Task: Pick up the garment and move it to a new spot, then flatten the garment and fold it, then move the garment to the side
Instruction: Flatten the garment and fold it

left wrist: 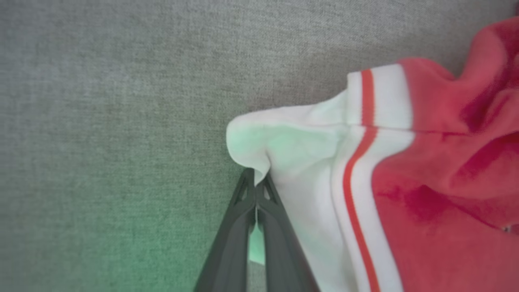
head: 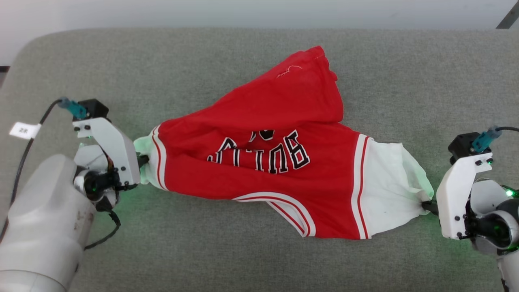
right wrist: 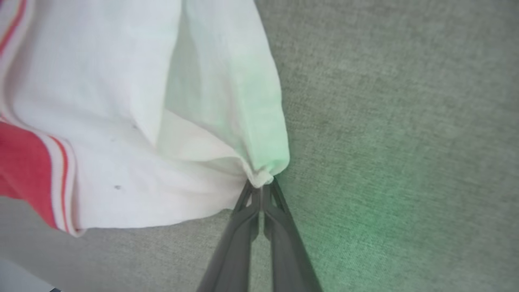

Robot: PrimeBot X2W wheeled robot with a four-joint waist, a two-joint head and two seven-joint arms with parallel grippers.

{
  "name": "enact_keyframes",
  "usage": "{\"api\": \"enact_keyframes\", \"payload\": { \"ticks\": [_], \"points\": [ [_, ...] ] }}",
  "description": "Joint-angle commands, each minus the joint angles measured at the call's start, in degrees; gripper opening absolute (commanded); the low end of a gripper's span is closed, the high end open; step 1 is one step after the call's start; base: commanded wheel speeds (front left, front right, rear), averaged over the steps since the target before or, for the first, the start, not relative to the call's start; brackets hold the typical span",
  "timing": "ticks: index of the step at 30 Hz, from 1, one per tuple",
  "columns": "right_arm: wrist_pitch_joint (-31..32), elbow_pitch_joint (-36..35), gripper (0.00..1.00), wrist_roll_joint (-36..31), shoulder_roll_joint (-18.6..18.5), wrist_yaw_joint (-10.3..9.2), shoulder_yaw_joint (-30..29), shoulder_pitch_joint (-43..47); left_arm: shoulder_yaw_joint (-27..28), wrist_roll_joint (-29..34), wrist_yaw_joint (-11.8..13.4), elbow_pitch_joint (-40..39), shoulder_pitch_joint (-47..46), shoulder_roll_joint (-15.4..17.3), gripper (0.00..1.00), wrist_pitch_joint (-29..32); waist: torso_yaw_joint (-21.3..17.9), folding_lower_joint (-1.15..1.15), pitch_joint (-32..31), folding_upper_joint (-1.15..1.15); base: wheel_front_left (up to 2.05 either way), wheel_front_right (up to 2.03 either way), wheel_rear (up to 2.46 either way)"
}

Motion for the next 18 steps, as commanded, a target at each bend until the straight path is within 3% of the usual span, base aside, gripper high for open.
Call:
{"api": "enact_keyframes", "payload": {
  "ticks": [1, 11, 18],
  "points": [
    [0.38, 1.38, 0.0, 1.1, 0.92, 0.04, 0.41, 0.45, -0.37, 0.2, 0.05, 0.66, 0.02, 0.1, 0.0, 0.65, 0.31, 0.0, -0.69, 0.0, 0.0, 0.0, 0.0],
    [1.06, 0.5, 0.0, 9.39, 1.42, 0.03, -4.83, -11.44, -1.15, 1.15, 0.37, -3.29, -8.59, 1.72, 0.0, 4.67, 1.32, 0.0, -8.32, 0.0, 0.0, 0.0, 0.0],
    [-5.12, 8.68, 0.0, 9.6, 4.76, 0.03, -9.42, -24.62, -0.9, 1.47, 1.41, -5.88, -16.25, 0.76, 0.0, 5.88, 2.35, 0.0, -14.66, 0.0, 0.0, 0.0, 0.0]
  ]
}}
